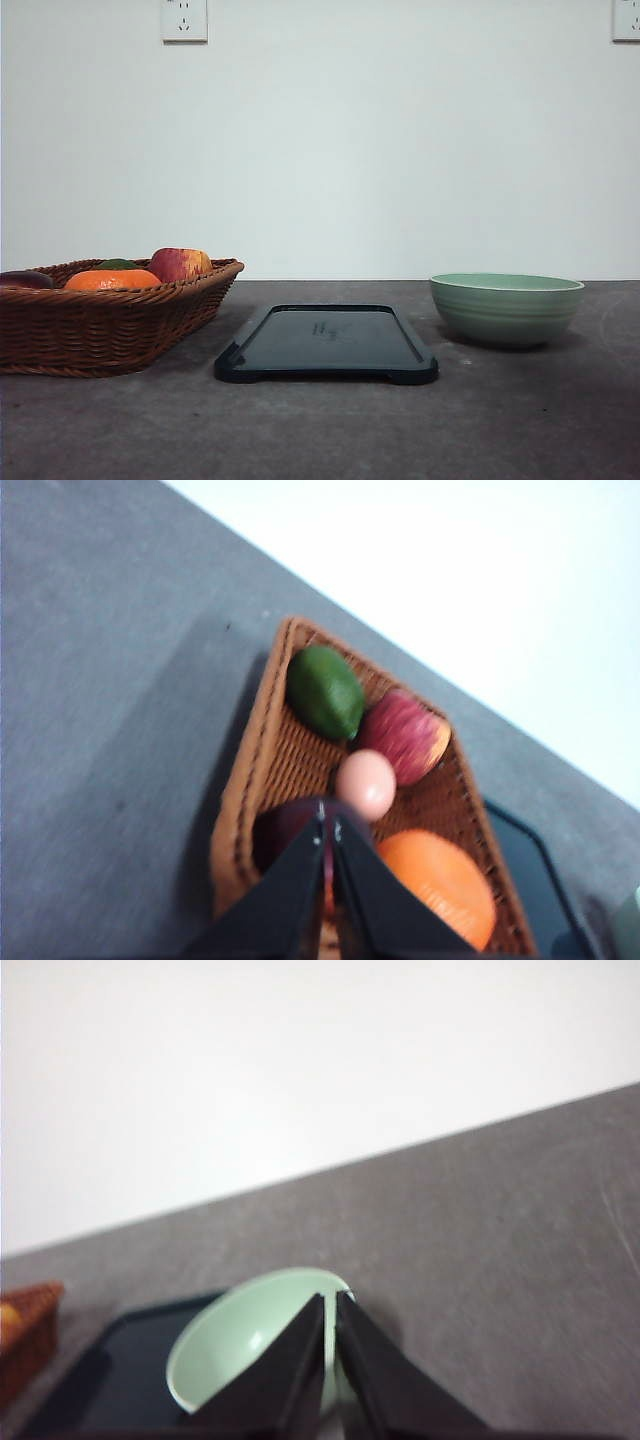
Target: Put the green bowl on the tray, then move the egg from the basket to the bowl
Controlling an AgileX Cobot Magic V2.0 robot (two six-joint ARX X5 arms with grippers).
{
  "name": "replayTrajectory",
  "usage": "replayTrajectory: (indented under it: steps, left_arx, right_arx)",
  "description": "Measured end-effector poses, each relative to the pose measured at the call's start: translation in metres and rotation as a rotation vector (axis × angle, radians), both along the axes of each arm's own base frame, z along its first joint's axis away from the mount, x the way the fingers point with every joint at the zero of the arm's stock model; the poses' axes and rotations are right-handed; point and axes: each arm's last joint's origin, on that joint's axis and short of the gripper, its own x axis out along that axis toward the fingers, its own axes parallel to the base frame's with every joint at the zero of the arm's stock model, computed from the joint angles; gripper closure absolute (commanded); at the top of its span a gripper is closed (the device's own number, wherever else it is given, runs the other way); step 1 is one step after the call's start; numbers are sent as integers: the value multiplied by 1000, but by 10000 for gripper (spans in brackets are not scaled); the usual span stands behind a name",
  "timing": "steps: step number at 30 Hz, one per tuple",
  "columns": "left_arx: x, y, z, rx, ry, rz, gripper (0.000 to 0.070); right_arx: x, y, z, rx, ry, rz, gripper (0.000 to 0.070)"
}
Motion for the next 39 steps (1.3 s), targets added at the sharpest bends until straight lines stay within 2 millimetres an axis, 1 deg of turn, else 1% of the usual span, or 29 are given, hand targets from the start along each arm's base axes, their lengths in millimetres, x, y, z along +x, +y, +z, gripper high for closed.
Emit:
replayTrajectory:
  steps: [4, 6, 10, 13, 17, 19, 22, 24, 27, 30, 33, 39]
  left_arx:
    - [0, 0, 8, 35, -69, -2, 699]
    - [-1, 0, 15, 69, -100, -4, 699]
    - [-7, 1, 40, 154, -179, 15, 699]
    - [-10, 1, 60, 213, -208, 22, 699]
    - [-10, 1, 81, 274, -171, 17, 699]
    - [-7, 1, 93, 299, -141, 11, 699]
    - [0, 1, 110, 327, -85, 0, 699]
    - [6, 1, 119, 340, -48, -8, 699]
    - [17, 1, 132, 352, 21, -21, 699]
    - [30, 0, 142, 364, 112, -41, 699]
    - [43, -1, 147, 366, 179, -73, 699]
    - [65, -3, 150, 363, 318, -153, 699]
  right_arx:
    - [-1, 0, 6, 18, -26, 1, 693]
    - [-3, 0, 14, 17, -45, 1, 694]
    - [-8, 0, 40, -1, -97, -1, 694]
    - [-8, 0, 55, -29, -60, -3, 694]
    - [-2, 0, 67, -71, 22, 5, 694]
    - [1, 1, 77, -89, 38, 23, 694]
    - [7, 2, 91, -105, 63, 51, 694]
    - [11, 2, 98, -110, 113, 58, 694]
    - [22, 3, 103, -116, 221, 66, 694]
    - [34, 4, 105, -132, 300, 98, 694]
    - [46, 6, 106, -131, 364, 142, 694]
    - [70, 8, 102, -120, 520, 189, 694]
